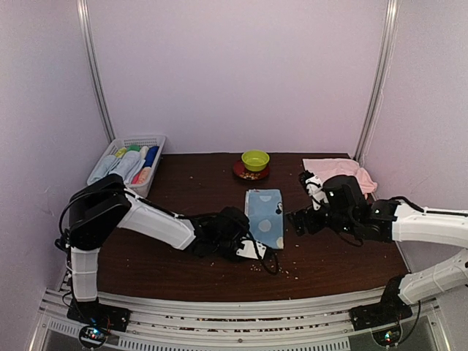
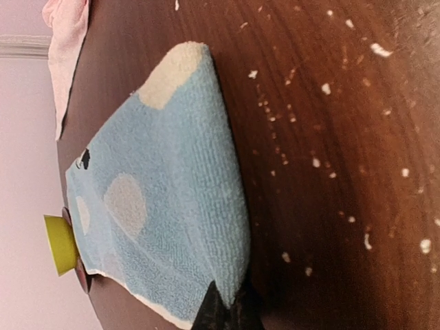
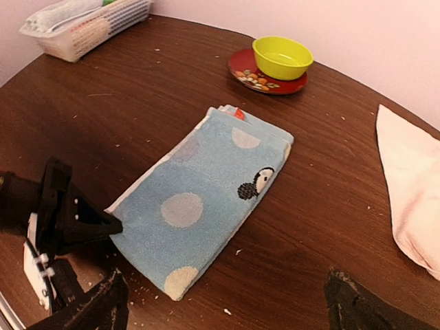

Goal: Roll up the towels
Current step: Roll the towel at the center of the board.

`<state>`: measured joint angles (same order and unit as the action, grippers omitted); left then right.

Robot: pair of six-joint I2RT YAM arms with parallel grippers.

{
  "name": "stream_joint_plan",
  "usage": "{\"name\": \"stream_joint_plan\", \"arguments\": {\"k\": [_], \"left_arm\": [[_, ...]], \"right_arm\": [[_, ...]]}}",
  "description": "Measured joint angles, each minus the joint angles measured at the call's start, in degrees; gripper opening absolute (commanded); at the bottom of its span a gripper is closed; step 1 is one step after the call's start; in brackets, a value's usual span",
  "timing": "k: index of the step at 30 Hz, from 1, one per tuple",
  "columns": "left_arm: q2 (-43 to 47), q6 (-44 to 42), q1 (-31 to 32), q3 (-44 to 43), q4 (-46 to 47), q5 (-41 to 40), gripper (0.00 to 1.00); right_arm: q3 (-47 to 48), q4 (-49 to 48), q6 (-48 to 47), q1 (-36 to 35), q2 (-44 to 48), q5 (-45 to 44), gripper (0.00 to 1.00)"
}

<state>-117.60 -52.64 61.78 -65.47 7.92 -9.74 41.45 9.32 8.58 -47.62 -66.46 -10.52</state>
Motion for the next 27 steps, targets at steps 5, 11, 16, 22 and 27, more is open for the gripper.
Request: {"name": "stream_joint_plan", "arguments": {"k": [5, 11, 16, 22, 27], "left_arm": [[2.75, 4.44, -0.74, 0.28, -6.45, 5.33, 0.0], [5.75, 8.48, -2.32, 1.33, -12.11, 12.41, 0.0], [6.56, 10.84, -5.27, 1.36, -15.47, 18.86, 0.0], [6.56, 12.17, -8.0, 1.33, -16.76, 25.33, 0.0], [6.1, 12.28, -9.75, 0.37, -19.28, 30.34, 0.0]], "right_arm": [[-8.98, -9.55, -8.22, -3.91, 4.0, 4.76, 1.0], [-12.96, -14.73, -17.31, -10.38, 0.7, 6.21, 1.0], [-13.99, -16.68, -21.97, -14.05, -4.04, 6.71, 1.0], [-14.73, -18.08, -25.27, -16.55, -4.22, 6.62, 0.98], [-14.75, -19.47, -27.8, -18.18, -5.99, 4.26, 0.96]]}}
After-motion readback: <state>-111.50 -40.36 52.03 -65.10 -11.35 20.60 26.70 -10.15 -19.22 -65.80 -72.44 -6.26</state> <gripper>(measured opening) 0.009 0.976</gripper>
